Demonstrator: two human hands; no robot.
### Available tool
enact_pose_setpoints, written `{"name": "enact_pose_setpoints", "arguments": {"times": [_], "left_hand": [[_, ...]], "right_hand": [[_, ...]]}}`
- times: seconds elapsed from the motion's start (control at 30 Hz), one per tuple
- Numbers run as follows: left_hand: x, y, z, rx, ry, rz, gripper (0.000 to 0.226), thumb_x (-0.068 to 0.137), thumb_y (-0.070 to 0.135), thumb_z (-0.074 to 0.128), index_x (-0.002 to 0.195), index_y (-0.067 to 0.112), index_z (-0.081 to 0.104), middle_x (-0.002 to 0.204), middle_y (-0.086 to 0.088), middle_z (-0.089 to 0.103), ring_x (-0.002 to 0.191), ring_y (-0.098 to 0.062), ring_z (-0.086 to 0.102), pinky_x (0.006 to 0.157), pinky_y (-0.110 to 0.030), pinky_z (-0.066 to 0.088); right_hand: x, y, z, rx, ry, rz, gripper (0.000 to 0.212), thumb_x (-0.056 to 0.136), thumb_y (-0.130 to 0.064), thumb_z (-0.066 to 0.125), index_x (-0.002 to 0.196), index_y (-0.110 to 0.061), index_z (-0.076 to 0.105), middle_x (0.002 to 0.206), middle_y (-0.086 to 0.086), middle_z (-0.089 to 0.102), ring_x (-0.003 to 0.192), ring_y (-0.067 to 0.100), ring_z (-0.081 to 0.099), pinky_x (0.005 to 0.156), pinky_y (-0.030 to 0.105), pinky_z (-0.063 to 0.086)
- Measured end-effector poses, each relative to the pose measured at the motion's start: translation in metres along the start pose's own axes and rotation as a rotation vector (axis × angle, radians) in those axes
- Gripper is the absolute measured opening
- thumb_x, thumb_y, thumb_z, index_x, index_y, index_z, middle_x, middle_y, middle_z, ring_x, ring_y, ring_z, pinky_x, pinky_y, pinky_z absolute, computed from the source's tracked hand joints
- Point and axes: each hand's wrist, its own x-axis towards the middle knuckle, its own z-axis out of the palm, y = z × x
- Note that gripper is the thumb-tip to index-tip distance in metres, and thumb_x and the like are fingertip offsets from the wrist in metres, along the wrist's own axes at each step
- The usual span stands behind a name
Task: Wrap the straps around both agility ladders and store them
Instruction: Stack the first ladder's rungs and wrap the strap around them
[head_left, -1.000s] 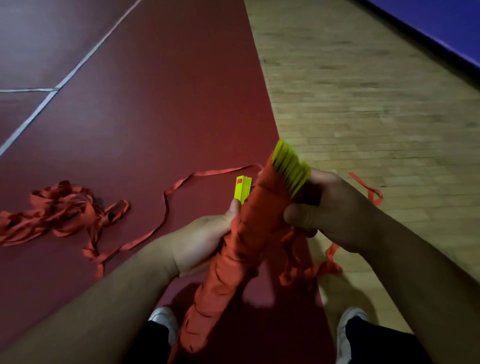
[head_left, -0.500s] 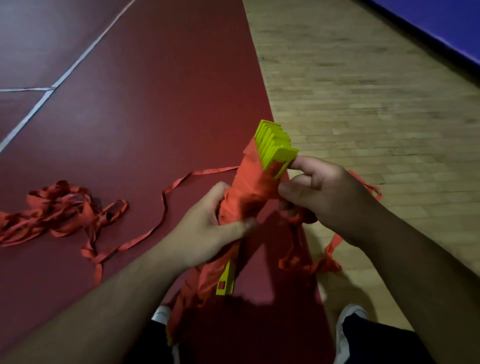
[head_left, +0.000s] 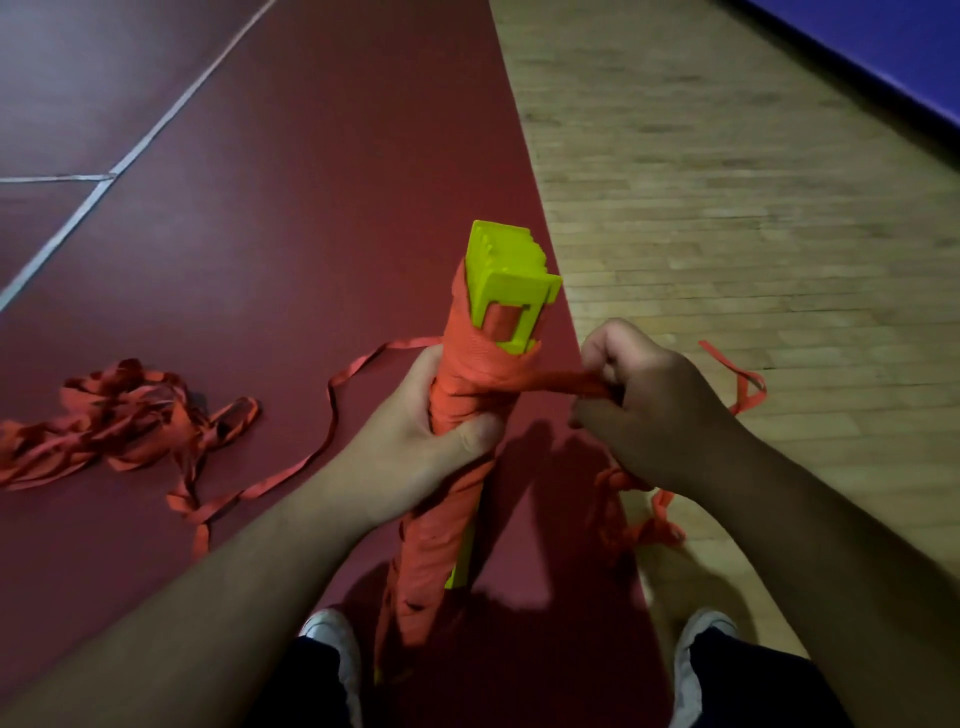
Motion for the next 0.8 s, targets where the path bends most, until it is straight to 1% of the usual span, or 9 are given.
{"name": "enact_pose_setpoints", "arguments": {"times": [0.1,0.23,0.3,0.37,0.43,0.57,0.63,0.73,0.8], "left_hand": [[0.002,0.007,-0.002,-0.004,0.078,0.039,0.089,0.069,0.083,0.060,0.127,0.016,0.053,0.092,0.010,0.064,0.080,-0.001,0.055,0.071,-0.024,0.045],[-0.001,0.007,-0.008,0.060,0.130,0.045,0.071,0.080,0.079,0.053,0.112,0.017,0.063,0.096,-0.016,0.066,0.084,-0.018,0.057,0.079,-0.051,0.048],[-0.003,0.007,-0.009,0.066,0.114,0.051,0.076,0.078,0.080,0.053,0.119,0.016,0.058,0.097,-0.009,0.065,0.086,-0.012,0.055,0.076,-0.048,0.047],[-0.003,0.012,-0.007,0.069,0.102,0.070,0.082,0.071,0.085,0.053,0.119,0.020,0.056,0.093,0.007,0.062,0.081,-0.008,0.055,0.072,-0.042,0.048],[-0.002,0.015,-0.005,0.021,0.113,0.070,0.084,0.065,0.090,0.052,0.116,0.023,0.057,0.089,0.009,0.062,0.077,-0.010,0.056,0.069,-0.044,0.049],[-0.001,0.022,-0.004,-0.002,0.169,0.074,0.079,0.076,0.089,0.041,0.117,0.025,0.062,0.108,0.007,0.069,0.101,-0.012,0.061,0.094,-0.038,0.047],[0.000,0.025,-0.006,0.025,0.182,0.022,0.071,0.081,0.079,0.049,0.117,0.020,0.064,0.109,-0.001,0.071,0.101,-0.012,0.063,0.091,-0.039,0.048],[0.002,0.024,-0.012,-0.014,0.248,-0.019,0.053,0.082,0.061,0.053,0.113,0.021,0.067,0.106,0.007,0.072,0.100,-0.005,0.064,0.091,-0.032,0.051],[0.004,0.021,-0.018,-0.019,0.319,-0.059,0.050,0.080,0.063,0.053,0.108,0.024,0.068,0.105,0.007,0.072,0.100,-0.007,0.064,0.096,-0.039,0.050]], "right_hand": [[0.001,0.000,0.002,0.034,-0.023,-0.006,0.024,0.080,-0.012,0.055,0.094,-0.029,0.065,0.069,-0.003,0.063,0.063,0.013,0.059,0.058,0.033,0.044],[-0.001,-0.003,0.003,0.101,-0.033,-0.041,0.022,0.074,-0.009,0.050,0.083,-0.018,0.069,0.069,-0.003,0.066,0.066,0.007,0.064,0.060,0.031,0.044],[-0.001,-0.004,0.000,0.207,-0.052,-0.003,0.025,0.074,-0.005,0.052,0.081,-0.023,0.068,0.066,-0.003,0.068,0.058,0.009,0.065,0.058,0.030,0.050],[0.000,-0.005,-0.001,0.200,-0.038,-0.017,0.022,0.073,-0.009,0.052,0.077,-0.026,0.066,0.065,-0.005,0.065,0.054,0.006,0.057,0.052,0.025,0.044],[0.002,-0.004,0.001,0.151,-0.015,-0.034,0.019,0.071,-0.011,0.053,0.077,-0.026,0.061,0.067,-0.001,0.063,0.060,0.010,0.055,0.054,0.026,0.042],[0.003,0.002,0.008,0.084,0.003,-0.024,0.030,0.077,-0.004,0.058,0.084,-0.033,0.061,0.067,-0.003,0.059,0.063,0.011,0.052,0.055,0.020,0.037],[0.002,0.003,0.007,0.092,0.004,-0.012,0.029,0.080,-0.006,0.061,0.092,-0.033,0.065,0.064,-0.009,0.058,0.059,0.008,0.052,0.053,0.017,0.036],[-0.001,-0.003,0.003,0.223,-0.038,-0.036,0.016,0.085,-0.029,0.060,0.098,-0.033,0.068,0.062,-0.019,0.056,0.054,0.002,0.052,0.052,0.012,0.037],[-0.002,-0.005,0.002,0.220,-0.010,-0.084,0.012,0.088,-0.034,0.060,0.094,-0.032,0.071,0.066,-0.017,0.059,0.059,0.006,0.058,0.054,0.022,0.044]]}}
